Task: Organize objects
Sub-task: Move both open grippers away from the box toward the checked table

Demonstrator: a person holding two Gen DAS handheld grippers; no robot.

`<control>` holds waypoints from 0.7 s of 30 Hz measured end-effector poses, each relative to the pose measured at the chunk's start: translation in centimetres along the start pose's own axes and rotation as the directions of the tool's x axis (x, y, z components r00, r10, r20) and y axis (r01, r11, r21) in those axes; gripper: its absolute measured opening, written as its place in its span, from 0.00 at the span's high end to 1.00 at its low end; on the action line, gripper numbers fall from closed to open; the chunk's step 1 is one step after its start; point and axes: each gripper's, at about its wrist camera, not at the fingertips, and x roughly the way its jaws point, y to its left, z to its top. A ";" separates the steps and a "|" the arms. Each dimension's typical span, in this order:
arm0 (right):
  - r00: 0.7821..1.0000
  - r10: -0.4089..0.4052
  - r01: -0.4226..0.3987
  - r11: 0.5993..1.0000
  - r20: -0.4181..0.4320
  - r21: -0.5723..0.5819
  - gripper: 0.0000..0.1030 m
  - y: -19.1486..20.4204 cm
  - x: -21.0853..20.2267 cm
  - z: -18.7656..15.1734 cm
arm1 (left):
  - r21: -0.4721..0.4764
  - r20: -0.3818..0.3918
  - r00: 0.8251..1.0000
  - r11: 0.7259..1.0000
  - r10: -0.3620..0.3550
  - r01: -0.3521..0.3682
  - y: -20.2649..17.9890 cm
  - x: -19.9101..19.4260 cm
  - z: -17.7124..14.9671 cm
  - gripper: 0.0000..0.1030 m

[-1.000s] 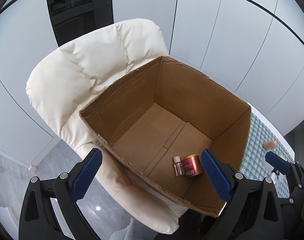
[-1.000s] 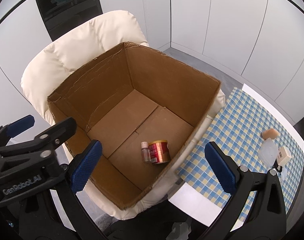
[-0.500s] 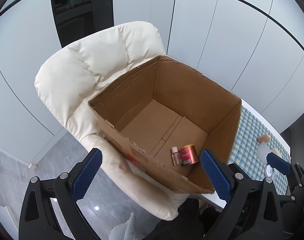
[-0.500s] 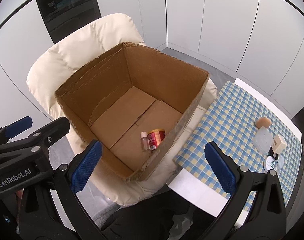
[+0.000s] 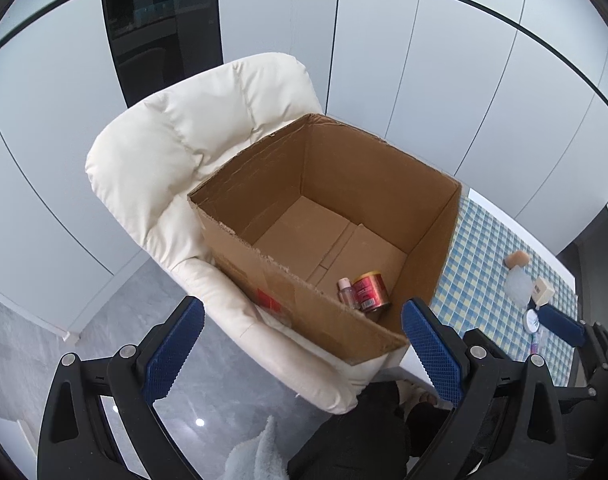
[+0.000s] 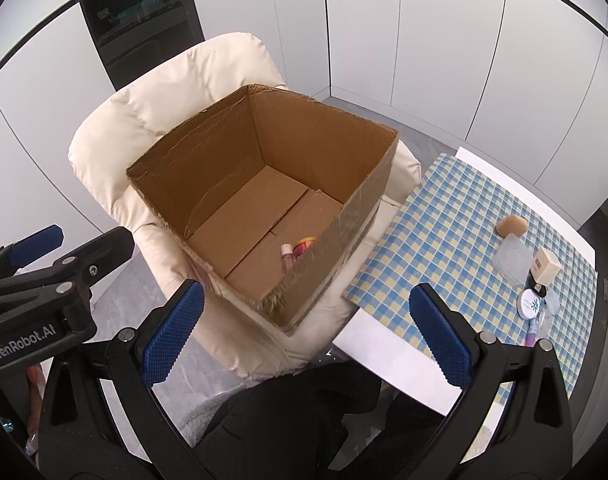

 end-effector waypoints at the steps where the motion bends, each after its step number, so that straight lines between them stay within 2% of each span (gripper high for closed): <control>1: 1.000 0.002 -0.002 1.000 0.002 0.000 0.00 -0.1 -0.3 -0.2 | 0.003 0.001 1.000 1.000 0.004 -0.004 0.0 -0.3 -0.3 0.04; 21: 1.000 -0.020 0.020 1.000 0.018 -0.003 0.00 -1.1 -5.1 -5.1 | 0.033 0.015 1.000 0.999 0.002 -0.002 -0.1 -4.7 -4.7 0.03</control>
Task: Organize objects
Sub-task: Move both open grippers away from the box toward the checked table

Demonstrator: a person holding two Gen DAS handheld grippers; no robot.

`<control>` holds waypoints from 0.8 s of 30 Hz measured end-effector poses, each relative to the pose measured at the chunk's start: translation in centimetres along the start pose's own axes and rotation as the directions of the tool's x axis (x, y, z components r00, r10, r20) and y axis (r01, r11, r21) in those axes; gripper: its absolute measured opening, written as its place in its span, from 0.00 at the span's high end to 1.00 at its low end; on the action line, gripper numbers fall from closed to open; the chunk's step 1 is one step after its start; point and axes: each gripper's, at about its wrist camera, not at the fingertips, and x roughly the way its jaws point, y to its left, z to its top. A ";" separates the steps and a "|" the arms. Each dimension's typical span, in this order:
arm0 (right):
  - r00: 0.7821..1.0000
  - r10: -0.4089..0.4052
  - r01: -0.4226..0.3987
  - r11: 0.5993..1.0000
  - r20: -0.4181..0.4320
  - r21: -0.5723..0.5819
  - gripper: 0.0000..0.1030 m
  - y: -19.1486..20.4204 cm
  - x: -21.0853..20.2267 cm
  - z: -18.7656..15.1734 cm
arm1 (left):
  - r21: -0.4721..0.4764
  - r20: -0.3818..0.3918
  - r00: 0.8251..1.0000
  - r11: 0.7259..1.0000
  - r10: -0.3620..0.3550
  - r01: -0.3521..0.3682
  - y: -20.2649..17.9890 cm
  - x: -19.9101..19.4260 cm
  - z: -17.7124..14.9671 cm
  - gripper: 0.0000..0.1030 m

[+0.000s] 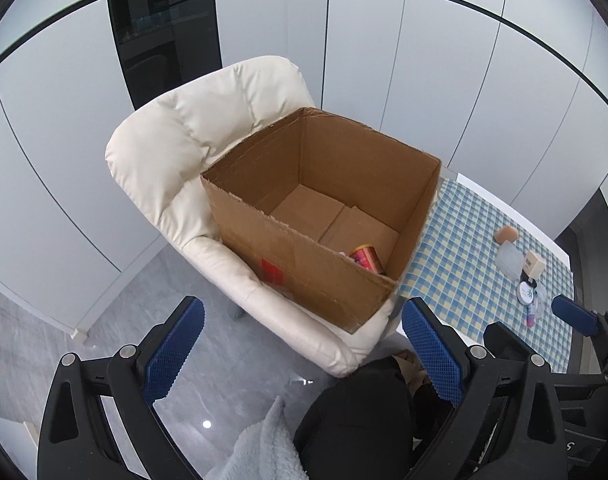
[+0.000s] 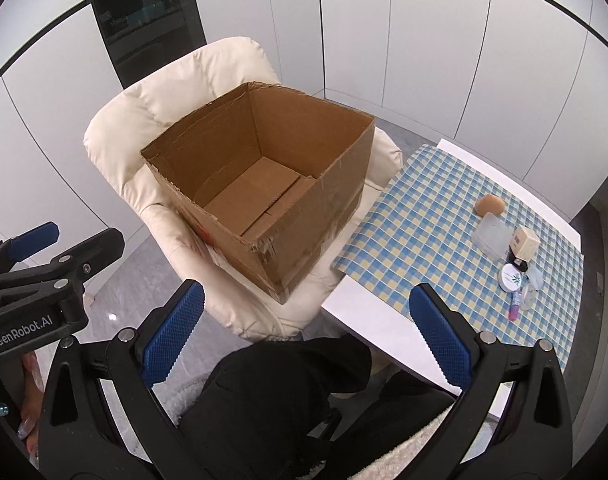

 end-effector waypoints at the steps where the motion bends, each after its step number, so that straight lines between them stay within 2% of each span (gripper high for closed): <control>1: 1.000 0.002 -0.002 1.000 -0.001 0.002 0.00 -0.1 -0.2 -0.3 | 0.004 0.001 1.000 1.000 0.004 -0.004 -0.1 -0.3 -0.3 0.03; 14: 1.000 0.005 -0.005 1.000 -0.003 0.009 0.00 -0.8 -2.5 -3.5 | 0.043 0.015 1.000 0.999 0.007 -0.007 -0.9 -3.0 -3.3 0.03; 24: 1.000 -0.019 0.019 0.999 -0.005 0.034 0.00 -2.0 -3.6 -5.4 | 0.067 -0.023 1.000 0.998 -0.016 0.017 -1.2 -3.2 -5.3 0.04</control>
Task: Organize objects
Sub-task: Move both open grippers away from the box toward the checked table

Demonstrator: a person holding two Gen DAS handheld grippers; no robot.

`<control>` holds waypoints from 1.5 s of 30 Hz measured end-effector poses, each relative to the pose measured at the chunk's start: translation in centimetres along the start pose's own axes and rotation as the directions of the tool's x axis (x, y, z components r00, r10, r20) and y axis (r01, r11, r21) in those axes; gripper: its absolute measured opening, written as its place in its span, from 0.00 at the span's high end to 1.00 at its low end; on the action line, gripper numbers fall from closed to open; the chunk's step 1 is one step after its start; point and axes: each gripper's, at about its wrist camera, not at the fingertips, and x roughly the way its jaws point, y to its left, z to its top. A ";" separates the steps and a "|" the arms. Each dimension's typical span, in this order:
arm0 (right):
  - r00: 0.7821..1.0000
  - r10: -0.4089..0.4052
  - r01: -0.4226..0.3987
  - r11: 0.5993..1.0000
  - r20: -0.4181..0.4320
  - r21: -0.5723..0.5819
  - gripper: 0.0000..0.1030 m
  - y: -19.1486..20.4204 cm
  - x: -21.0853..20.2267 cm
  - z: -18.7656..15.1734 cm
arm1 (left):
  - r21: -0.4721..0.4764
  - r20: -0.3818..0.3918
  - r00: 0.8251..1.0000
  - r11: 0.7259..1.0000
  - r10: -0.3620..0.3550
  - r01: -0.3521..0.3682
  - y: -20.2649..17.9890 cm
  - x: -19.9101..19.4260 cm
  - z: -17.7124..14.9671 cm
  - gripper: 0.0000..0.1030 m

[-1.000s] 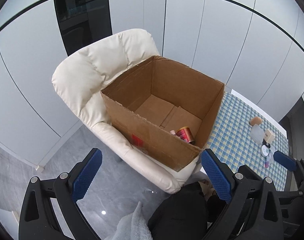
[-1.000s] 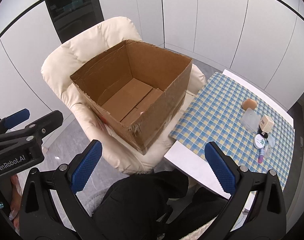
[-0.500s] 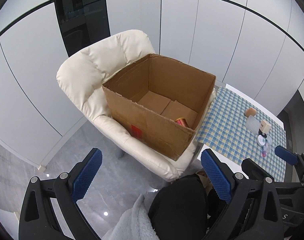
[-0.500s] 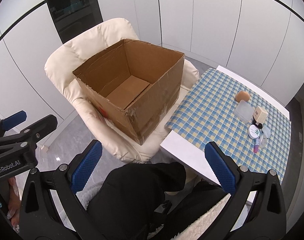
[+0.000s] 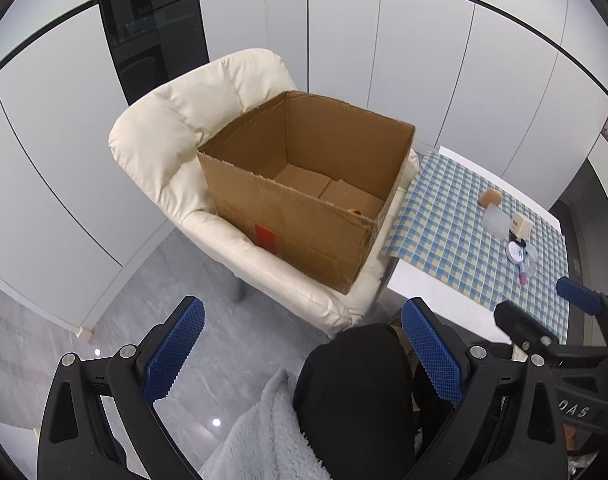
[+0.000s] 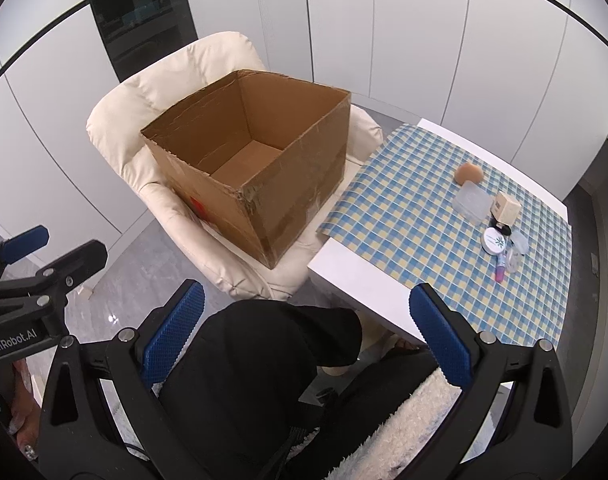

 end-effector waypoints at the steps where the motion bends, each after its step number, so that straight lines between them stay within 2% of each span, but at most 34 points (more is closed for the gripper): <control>1: 1.000 -0.001 0.001 1.000 0.001 0.003 0.00 -0.1 -0.1 -0.1 | 0.001 -0.007 1.000 1.000 -0.006 0.006 -0.1 0.1 -0.2 0.04; 7: 1.000 -0.004 0.004 1.000 -0.001 0.010 0.00 -0.4 -0.1 -0.5 | 0.031 -0.019 1.000 0.999 -0.010 0.011 -1.1 0.2 -0.8 0.04; 20: 1.000 -0.015 0.015 1.000 -0.001 0.026 0.00 -1.1 0.0 -0.6 | 0.034 -0.040 0.999 0.999 -0.024 0.025 -1.9 0.9 -0.4 0.04; 33: 0.999 -0.040 0.038 0.995 0.024 0.092 0.00 -4.5 -1.4 -0.8 | 0.120 -0.031 0.999 0.992 -0.032 0.036 -5.5 0.8 0.3 0.04; 45: 0.995 -0.100 0.093 0.978 0.026 0.185 0.00 -9.1 -2.7 -2.0 | 0.218 -0.033 0.996 0.972 -0.085 0.090 -10.4 1.0 0.8 0.04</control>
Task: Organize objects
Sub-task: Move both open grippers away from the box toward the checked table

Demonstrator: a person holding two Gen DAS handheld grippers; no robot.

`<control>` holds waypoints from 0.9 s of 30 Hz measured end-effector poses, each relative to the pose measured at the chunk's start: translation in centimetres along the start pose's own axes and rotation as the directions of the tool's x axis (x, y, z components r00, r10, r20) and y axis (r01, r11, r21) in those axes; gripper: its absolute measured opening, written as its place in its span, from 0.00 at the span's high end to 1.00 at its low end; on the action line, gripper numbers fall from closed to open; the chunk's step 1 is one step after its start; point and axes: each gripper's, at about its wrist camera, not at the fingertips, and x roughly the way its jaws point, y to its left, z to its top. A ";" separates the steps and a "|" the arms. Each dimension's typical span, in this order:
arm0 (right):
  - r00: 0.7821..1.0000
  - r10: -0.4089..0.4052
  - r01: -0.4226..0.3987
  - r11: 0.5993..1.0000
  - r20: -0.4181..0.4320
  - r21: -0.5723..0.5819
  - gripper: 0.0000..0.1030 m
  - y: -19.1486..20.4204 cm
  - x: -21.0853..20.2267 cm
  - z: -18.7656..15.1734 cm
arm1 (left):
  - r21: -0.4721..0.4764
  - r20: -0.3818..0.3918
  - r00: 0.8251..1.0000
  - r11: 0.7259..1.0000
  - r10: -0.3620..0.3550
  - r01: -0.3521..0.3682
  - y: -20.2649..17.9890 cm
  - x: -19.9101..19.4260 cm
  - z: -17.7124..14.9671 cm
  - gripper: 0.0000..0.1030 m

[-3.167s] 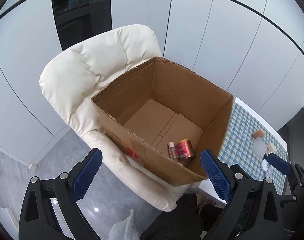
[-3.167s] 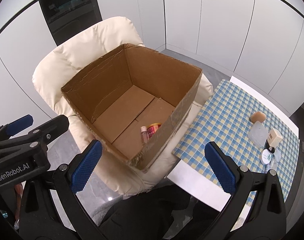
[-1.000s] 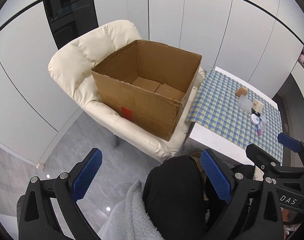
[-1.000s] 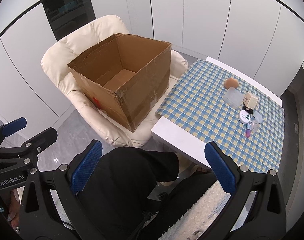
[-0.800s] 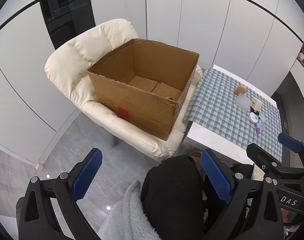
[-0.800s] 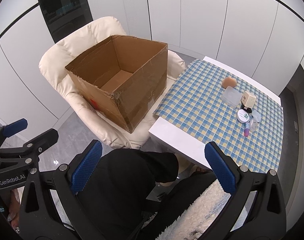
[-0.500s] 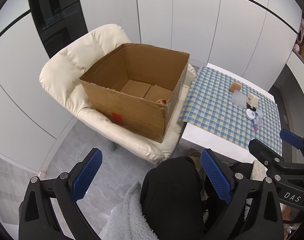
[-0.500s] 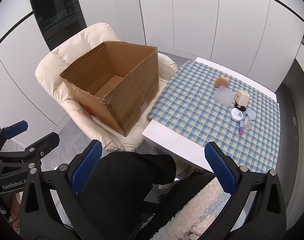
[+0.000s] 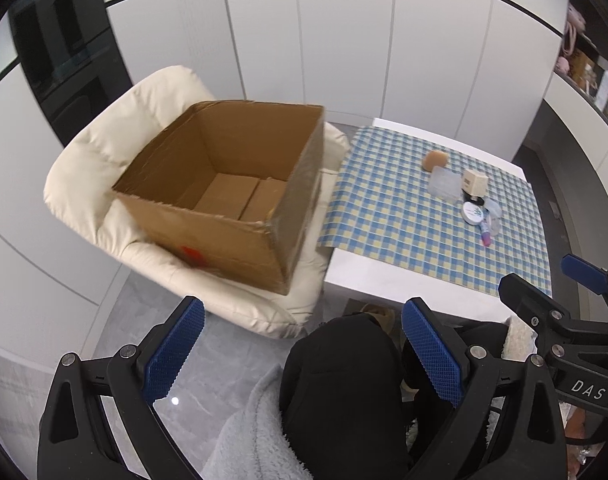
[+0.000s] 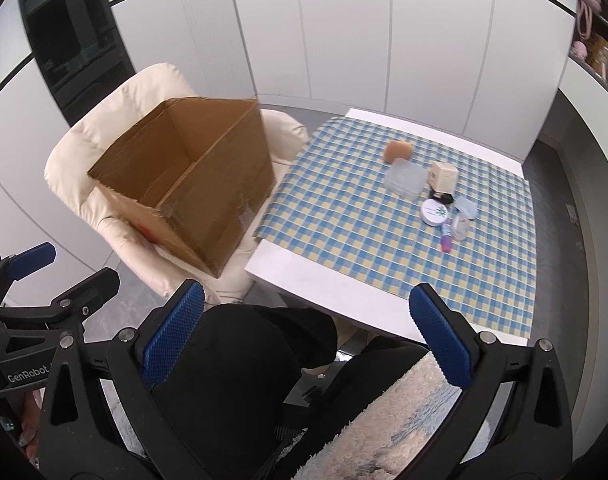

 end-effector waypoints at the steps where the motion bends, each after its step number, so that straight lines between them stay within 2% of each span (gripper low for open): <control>1: 1.000 -0.005 0.005 1.000 0.001 0.007 0.00 -0.4 -0.1 -0.1 | 0.009 0.000 1.000 1.000 -0.007 0.007 -0.4 0.1 0.1 0.04; 18: 0.996 -0.093 0.093 0.985 -0.003 0.147 0.00 -7.4 -1.7 -1.8 | 0.142 -0.015 0.995 0.985 -0.095 0.096 -7.7 1.0 0.8 0.04; 27: 0.989 -0.145 0.143 0.968 -0.007 0.204 0.00 -10.4 -2.4 -2.8 | 0.182 -0.023 0.990 0.973 -0.137 0.138 -10.6 1.5 1.3 0.04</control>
